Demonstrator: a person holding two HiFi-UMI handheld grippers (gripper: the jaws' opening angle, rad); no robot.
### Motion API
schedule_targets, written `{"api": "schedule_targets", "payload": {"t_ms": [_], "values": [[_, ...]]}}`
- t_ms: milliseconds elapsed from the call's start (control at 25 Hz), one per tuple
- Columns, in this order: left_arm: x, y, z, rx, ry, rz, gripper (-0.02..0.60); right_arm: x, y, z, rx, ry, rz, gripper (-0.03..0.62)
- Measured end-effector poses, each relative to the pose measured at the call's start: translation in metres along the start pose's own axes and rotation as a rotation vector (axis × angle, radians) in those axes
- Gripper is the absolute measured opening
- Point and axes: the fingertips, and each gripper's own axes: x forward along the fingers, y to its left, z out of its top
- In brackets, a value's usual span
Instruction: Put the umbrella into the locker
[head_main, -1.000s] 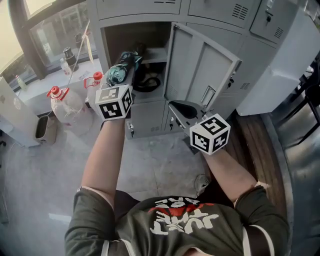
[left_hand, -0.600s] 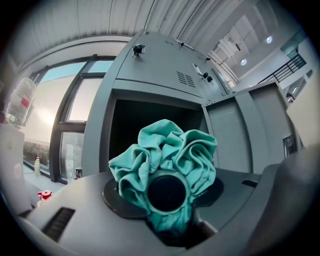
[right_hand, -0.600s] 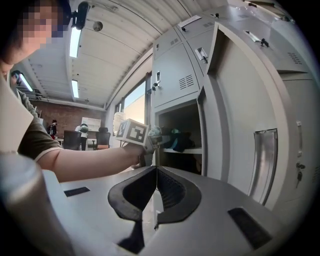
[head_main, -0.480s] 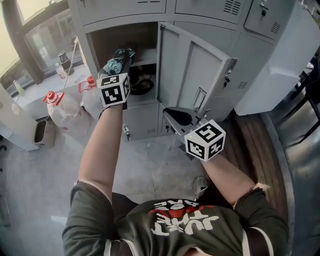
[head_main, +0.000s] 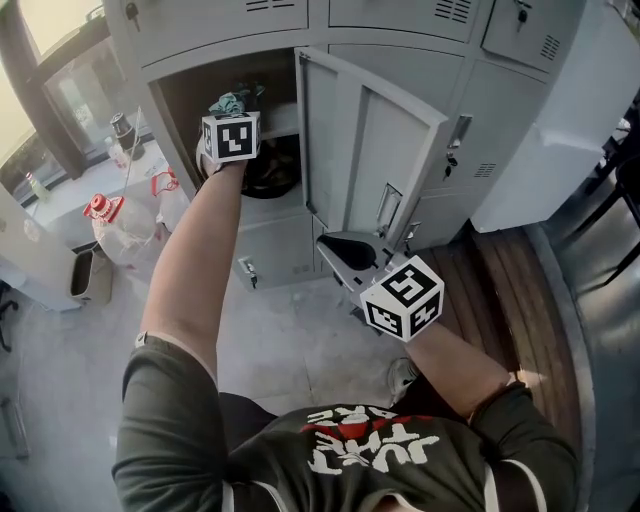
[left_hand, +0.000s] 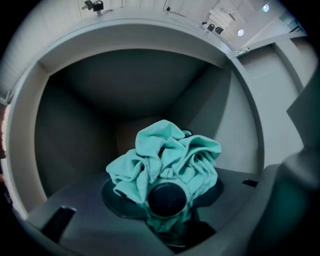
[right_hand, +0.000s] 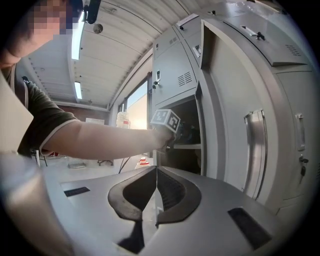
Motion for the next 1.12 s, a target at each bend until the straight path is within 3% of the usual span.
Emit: {"api": "schedule_targets", "payload": {"t_ms": [240,440,600,760,880,1000,1120], "values": [[0.035,0.0,-0.016,-0.044,0.063,0.02,0.215,-0.004,-0.007,-0.009,0.014,0.021,0.004,0.034],[0.046,-0.004,-0.023,0.068,0.111,0.061,0.225,-0.006,-0.011,-0.013,0.015,0.029,0.002,0.033],[0.048,-0.01,-0.03,0.099,0.15,0.042,0.247,-0.007,-0.006,-0.012,0.016,0.025,0.01,0.034],[0.049,-0.021,-0.034,0.095,0.186,-0.016,0.344,-0.007,-0.001,-0.013,0.016,0.026,0.017,0.034],[0.046,-0.025,-0.039,0.028,0.217,-0.063,0.459,-0.005,0.006,-0.014,0.016,0.031,0.024,0.034],[0.034,-0.027,-0.042,-0.04,0.219,-0.107,0.516,-0.003,0.012,-0.012,0.019,0.028,0.027,0.034],[0.009,-0.021,-0.038,-0.063,0.201,-0.102,0.538,0.0,0.017,-0.011,0.018,0.026,0.031,0.034]]}}
